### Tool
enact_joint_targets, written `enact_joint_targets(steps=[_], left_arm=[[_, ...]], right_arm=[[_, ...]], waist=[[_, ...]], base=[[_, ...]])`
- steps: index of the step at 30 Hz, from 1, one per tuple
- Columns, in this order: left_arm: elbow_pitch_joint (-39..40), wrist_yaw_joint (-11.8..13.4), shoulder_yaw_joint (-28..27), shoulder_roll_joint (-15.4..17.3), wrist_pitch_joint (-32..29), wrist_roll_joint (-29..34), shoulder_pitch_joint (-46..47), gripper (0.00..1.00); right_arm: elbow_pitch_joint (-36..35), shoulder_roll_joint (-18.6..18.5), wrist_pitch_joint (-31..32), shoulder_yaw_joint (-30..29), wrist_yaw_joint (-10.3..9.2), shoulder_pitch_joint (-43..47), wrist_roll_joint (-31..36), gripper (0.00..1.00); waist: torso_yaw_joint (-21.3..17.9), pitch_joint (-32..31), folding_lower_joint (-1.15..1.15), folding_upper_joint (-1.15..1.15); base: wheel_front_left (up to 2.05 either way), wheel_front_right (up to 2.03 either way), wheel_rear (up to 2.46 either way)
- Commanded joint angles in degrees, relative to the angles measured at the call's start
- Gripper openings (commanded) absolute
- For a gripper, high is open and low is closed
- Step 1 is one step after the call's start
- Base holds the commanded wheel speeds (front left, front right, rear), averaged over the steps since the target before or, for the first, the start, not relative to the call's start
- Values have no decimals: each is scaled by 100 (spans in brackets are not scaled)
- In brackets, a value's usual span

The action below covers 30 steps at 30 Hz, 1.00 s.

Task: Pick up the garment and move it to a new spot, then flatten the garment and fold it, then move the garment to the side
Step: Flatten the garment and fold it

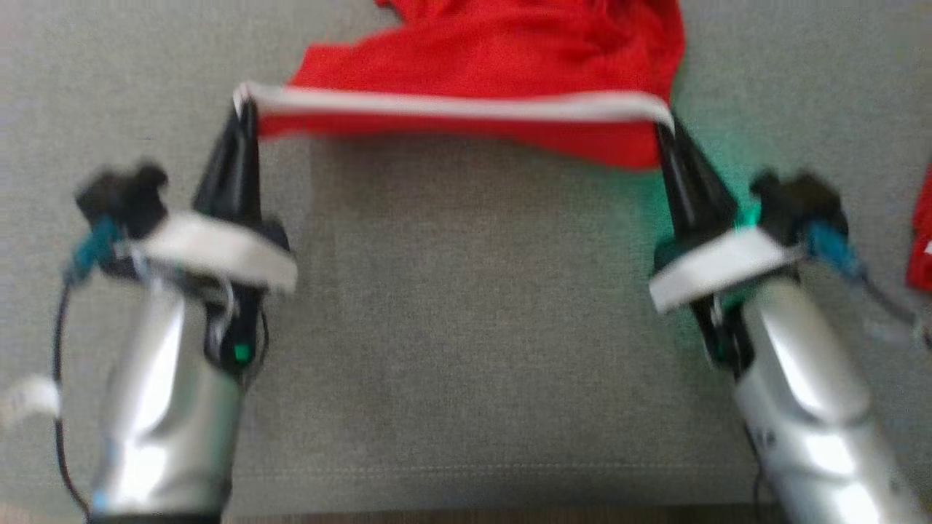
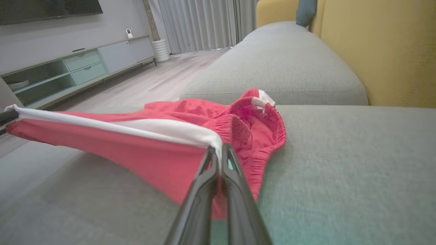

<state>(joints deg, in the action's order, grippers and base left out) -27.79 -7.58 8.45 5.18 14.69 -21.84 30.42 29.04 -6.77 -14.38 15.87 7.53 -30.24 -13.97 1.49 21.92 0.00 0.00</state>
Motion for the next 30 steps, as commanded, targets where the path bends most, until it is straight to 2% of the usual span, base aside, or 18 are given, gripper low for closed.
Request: enact_joint_targets(steps=[1,7,8,12,18,25,30], left_arm=[[412,9,-264,183,30,96,-201,0],[1354,9,-375,211,30,274,-1602,0],[1354,9,-375,211,30,274,-1602,0],[1729,23,-481,229,30,323,-2319,0],[2273,258,-578,252,-153,291,-3165,0],[2929,414,-661,320,-489,195,-3625,0],[3097,326,-595,515,-726,184,-3295,0]], right_arm=[[-390,-41,-61,-36,-4,304,50,0],[-1788,35,338,-405,-4,1936,246,0],[-1788,35,338,-405,-4,1936,246,0],[-2739,137,805,-564,-4,2902,366,0],[-3811,272,1373,-691,-4,4042,397,0],[-4353,353,1694,-741,-4,4644,356,0],[-4337,380,1799,-763,-4,4409,225,0]], waist=[[12,-227,0,0],[90,-689,0,0],[90,-689,0,0],[129,-932,0,0],[137,-1111,0,0],[64,-1146,0,0],[-6,-988,0,0]], base=[[0,0,0],[0,0,0],[0,0,0],[0,0,0],[0,0,0],[0,0,0],[0,0,0]])
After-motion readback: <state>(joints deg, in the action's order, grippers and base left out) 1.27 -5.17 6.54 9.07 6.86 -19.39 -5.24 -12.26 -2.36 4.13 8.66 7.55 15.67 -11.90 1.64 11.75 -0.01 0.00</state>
